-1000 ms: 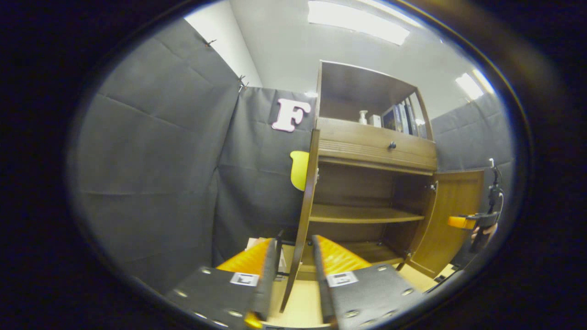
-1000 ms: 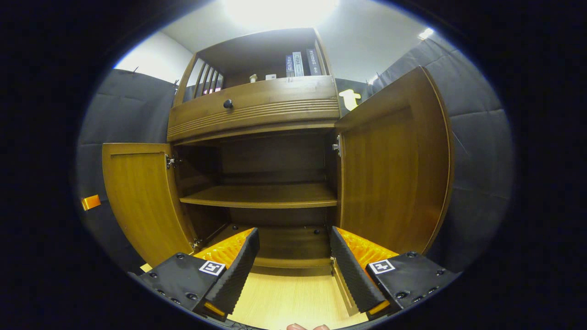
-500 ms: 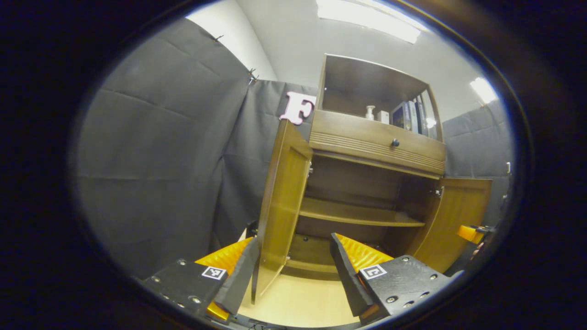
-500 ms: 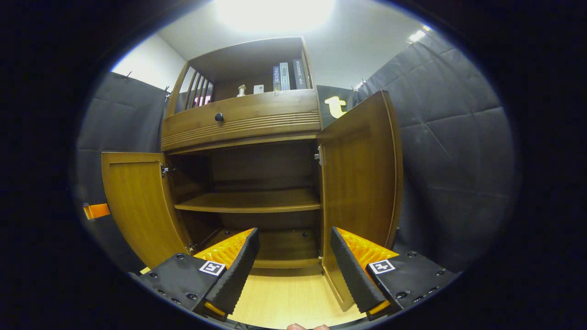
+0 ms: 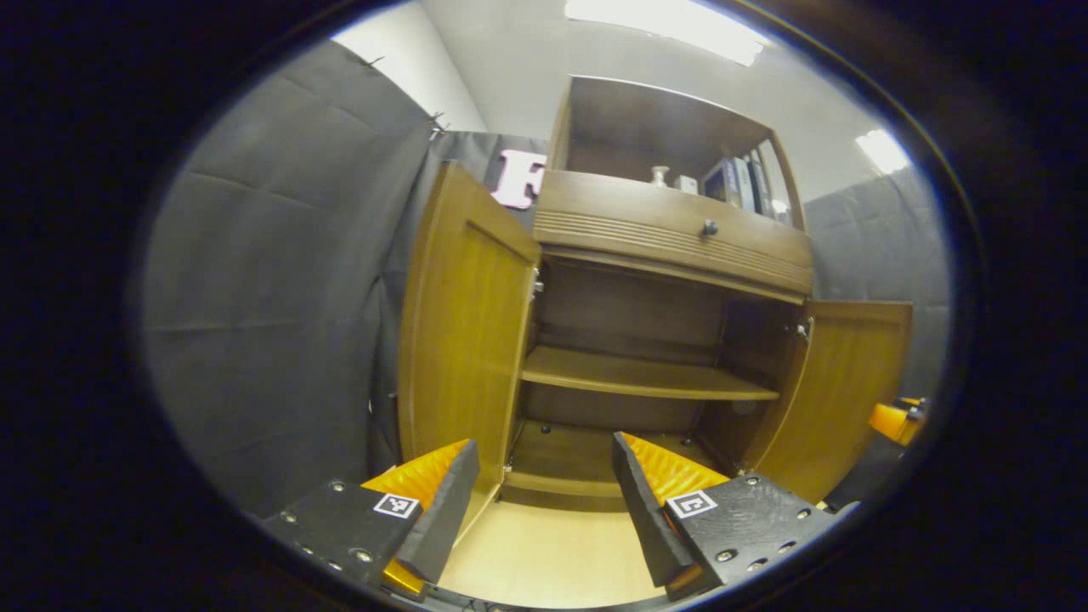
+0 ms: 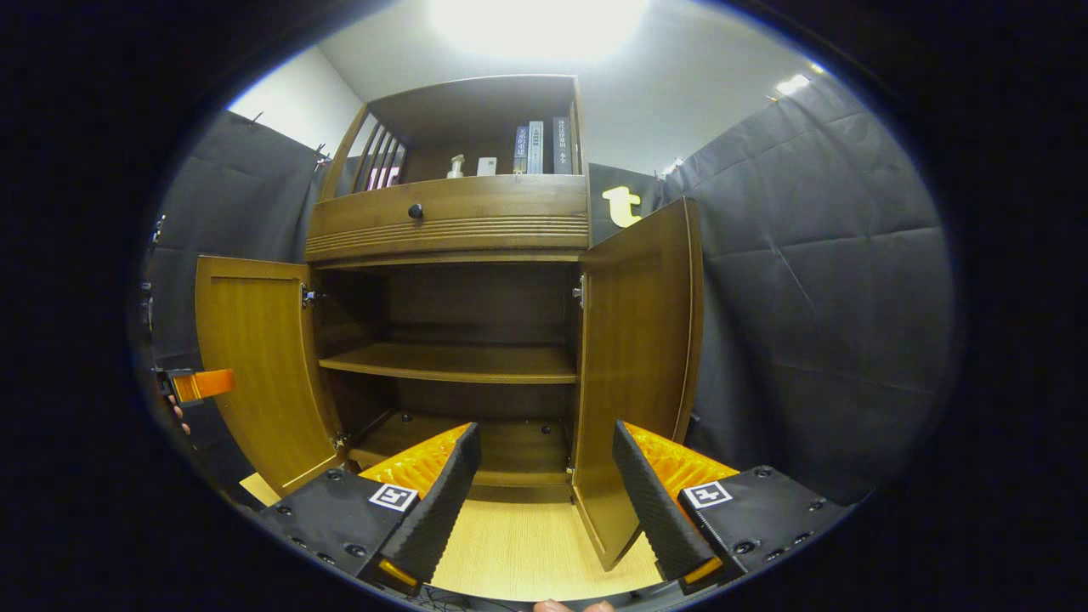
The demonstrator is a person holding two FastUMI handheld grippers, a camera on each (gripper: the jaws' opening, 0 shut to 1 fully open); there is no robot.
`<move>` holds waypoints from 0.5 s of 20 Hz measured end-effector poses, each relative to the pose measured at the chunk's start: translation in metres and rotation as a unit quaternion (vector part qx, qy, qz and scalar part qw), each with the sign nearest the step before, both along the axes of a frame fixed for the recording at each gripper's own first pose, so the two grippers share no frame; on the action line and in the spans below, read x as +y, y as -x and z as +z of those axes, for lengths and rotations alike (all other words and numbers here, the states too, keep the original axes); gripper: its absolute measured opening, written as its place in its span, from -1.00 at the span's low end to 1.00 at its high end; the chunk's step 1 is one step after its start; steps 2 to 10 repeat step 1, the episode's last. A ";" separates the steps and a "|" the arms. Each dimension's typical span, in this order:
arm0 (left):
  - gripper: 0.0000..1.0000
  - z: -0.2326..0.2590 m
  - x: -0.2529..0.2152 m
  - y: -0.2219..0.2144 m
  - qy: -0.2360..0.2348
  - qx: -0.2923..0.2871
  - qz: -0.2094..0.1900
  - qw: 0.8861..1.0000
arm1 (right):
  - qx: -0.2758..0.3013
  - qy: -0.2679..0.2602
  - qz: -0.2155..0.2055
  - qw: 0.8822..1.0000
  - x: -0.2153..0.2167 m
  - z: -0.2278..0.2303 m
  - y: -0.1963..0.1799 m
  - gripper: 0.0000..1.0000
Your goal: Open the right door of the double-door shoe cabinet with the right hand, and open the left door with the left hand.
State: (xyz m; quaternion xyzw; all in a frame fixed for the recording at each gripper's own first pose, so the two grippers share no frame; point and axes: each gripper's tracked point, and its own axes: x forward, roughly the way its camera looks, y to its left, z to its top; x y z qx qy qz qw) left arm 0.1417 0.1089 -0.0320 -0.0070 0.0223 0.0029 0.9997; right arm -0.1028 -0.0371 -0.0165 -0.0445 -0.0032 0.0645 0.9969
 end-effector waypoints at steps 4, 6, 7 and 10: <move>0.77 -0.002 -0.007 -0.007 -0.010 0.001 -0.006 1.000 | -0.002 -0.002 0.001 1.000 0.001 0.003 0.001 0.84; 0.77 -0.002 -0.007 -0.007 -0.010 0.001 -0.006 1.000 | -0.002 -0.002 0.001 1.000 0.001 0.003 0.001 0.84; 0.77 -0.002 -0.007 -0.007 -0.010 0.001 -0.006 1.000 | -0.002 -0.002 0.001 1.000 0.001 0.003 0.001 0.84; 0.77 -0.002 -0.007 -0.007 -0.010 0.001 -0.006 1.000 | -0.002 -0.002 0.001 1.000 0.001 0.003 0.001 0.84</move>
